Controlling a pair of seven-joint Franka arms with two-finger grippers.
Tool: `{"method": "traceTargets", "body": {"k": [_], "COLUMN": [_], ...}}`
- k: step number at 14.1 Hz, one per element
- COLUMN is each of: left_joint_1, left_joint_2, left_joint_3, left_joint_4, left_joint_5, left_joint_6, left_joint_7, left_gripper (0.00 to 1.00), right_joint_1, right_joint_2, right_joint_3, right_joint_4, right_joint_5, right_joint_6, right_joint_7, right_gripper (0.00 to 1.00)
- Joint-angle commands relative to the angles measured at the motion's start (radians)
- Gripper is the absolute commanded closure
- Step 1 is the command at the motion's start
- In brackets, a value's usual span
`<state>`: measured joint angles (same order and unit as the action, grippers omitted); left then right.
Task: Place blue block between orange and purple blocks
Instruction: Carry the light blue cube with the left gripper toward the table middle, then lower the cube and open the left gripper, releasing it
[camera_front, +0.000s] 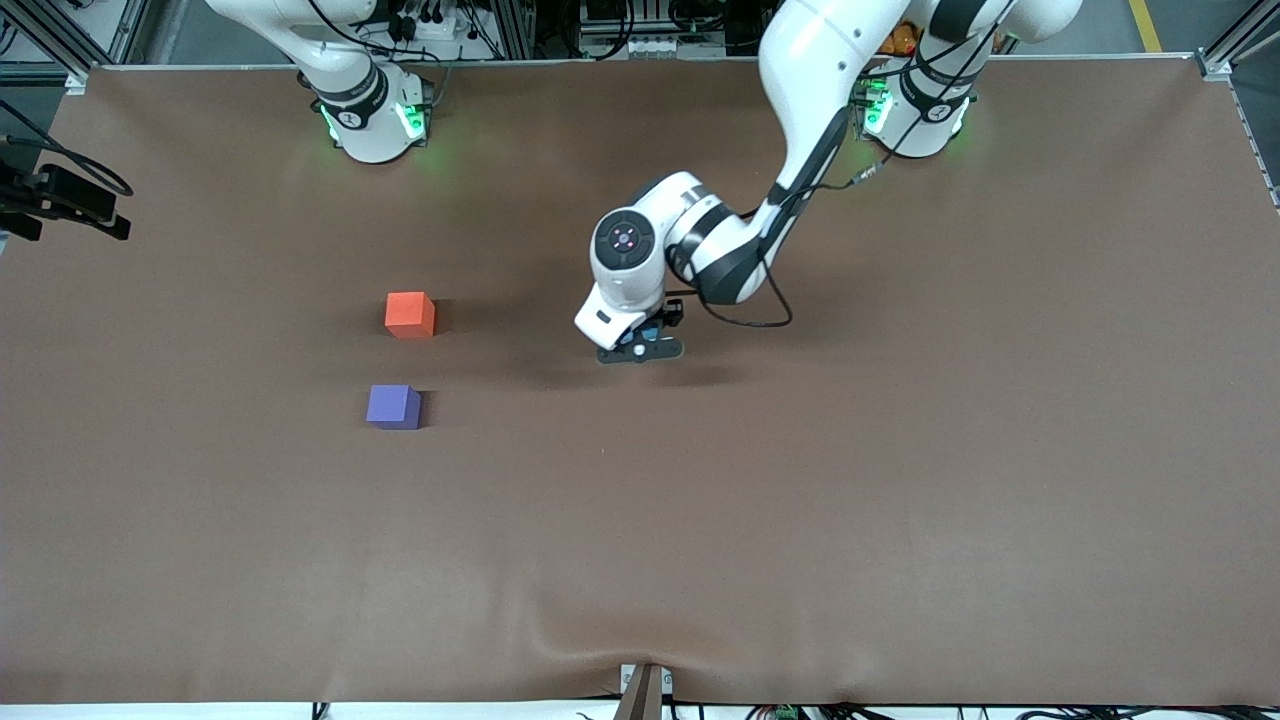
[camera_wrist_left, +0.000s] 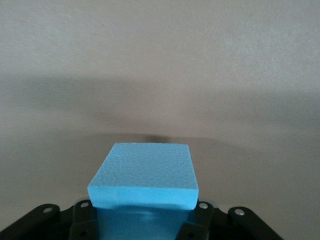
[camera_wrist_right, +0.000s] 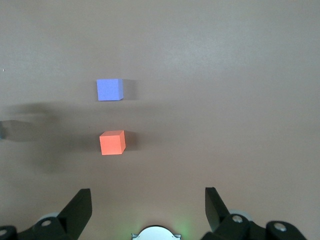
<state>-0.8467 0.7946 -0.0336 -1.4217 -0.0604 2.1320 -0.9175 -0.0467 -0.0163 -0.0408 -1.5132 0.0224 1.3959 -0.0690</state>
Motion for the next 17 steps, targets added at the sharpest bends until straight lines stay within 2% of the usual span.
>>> {"method": "traceTargets", "body": {"k": [1, 2, 4, 6, 8, 10, 13, 17], "left_joint_1": [-0.017, -0.017, -0.014, 0.0, 0.055, 0.142, 0.3, 0.544], "left_joint_2": [0.051, 0.045, -0.003, -0.084, -0.187, -0.285, -0.377, -0.439], "left_joint_3": [0.017, 0.018, 0.021, 0.024, 0.027, 0.024, 0.024, 0.024], "left_joint_4": [0.05, 0.049, 0.049, 0.044, 0.043, 0.041, 0.027, -0.015], "left_joint_5": [-0.007, -0.006, 0.001, 0.001, 0.001, -0.002, -0.001, 0.001], "left_joint_6": [0.005, 0.006, -0.001, -0.024, -0.125, -0.237, -0.389, -0.42], "left_joint_7": [-0.006, -0.001, -0.003, -0.001, 0.022, 0.092, 0.28, 0.616], "left_gripper": [0.49, 0.0, 0.0, 0.0, 0.0, 0.0, 0.0, 0.0], "right_joint_1": [-0.018, -0.019, -0.018, -0.016, -0.009, 0.031, 0.1, 0.198], "right_joint_2": [0.041, 0.055, 0.099, 0.099, 0.101, 0.108, 0.139, 0.196], "right_joint_3": [0.01, 0.01, 0.01, 0.01, 0.012, 0.013, 0.013, 0.013], "right_joint_4": [0.015, 0.015, 0.016, 0.016, 0.016, 0.015, 0.015, 0.015], "right_joint_5": [0.005, 0.002, 0.004, 0.002, 0.01, 0.016, 0.056, 0.125], "right_joint_6": [-0.005, -0.002, -0.005, -0.003, -0.005, -0.002, 0.014, 0.078], "right_joint_7": [-0.009, -0.009, -0.009, -0.009, -0.006, 0.006, 0.006, 0.006], "right_gripper": [0.0, 0.0, 0.0, 0.0, 0.0, 0.0, 0.0, 0.0]}}
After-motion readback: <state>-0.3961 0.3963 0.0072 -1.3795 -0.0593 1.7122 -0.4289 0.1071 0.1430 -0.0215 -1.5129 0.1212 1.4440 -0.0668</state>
